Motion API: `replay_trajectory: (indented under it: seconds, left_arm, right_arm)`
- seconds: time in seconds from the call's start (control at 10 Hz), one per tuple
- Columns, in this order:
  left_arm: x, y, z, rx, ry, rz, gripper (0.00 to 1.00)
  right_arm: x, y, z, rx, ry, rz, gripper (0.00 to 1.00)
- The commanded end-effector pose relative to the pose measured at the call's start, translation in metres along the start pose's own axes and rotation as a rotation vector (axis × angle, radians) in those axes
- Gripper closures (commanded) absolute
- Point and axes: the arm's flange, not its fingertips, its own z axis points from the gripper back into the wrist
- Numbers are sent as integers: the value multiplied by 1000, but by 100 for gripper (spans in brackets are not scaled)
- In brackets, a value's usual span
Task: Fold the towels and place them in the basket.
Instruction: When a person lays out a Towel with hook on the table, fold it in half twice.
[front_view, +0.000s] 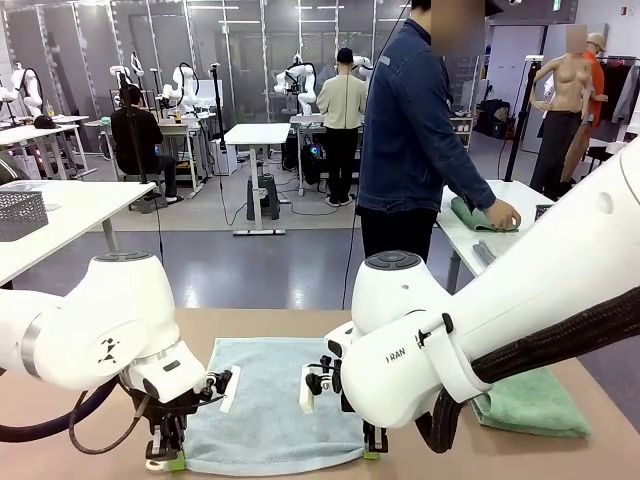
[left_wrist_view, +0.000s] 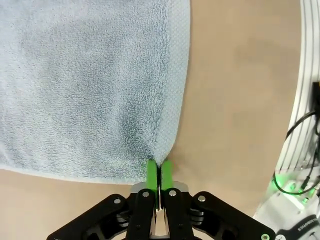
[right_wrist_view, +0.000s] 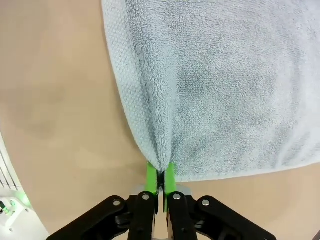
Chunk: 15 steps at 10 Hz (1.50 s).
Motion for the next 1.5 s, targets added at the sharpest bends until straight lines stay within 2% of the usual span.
replay_trajectory:
  seconds: [0.0, 0.2, 0.3, 0.5, 0.7, 0.9, 1.1, 1.4]
  left_arm:
    - [1, 0, 11, 9, -3, 3, 100]
    - [1, -7, 31, -5, -34, -10, 100]
    - [1, -15, 52, -3, -46, -34, 100]
    - [1, -30, 88, -21, -35, -17, 100]
    - [0, -38, 113, -47, -87, -61, 100]
    - [0, -22, 131, 2, -80, -55, 100]
    - [9, 8, 146, 33, -69, -41, 100]
    - [27, 65, 142, 2, 2, 0, 100]
  right_arm:
    - [2, 2, 1, 0, 18, -22, 100]
    - [2, 3, 13, 18, 16, -13, 100]
    - [3, 10, 32, 40, -36, 4, 100]
    - [3, 22, 76, 7, -71, -30, 100]
    - [6, 31, 108, -23, -112, 4, 100]
    - [8, 14, 123, -57, -113, -2, 100]
    - [16, -20, 125, -37, -79, -29, 100]
    - [15, -73, 118, 70, -81, -73, 100]
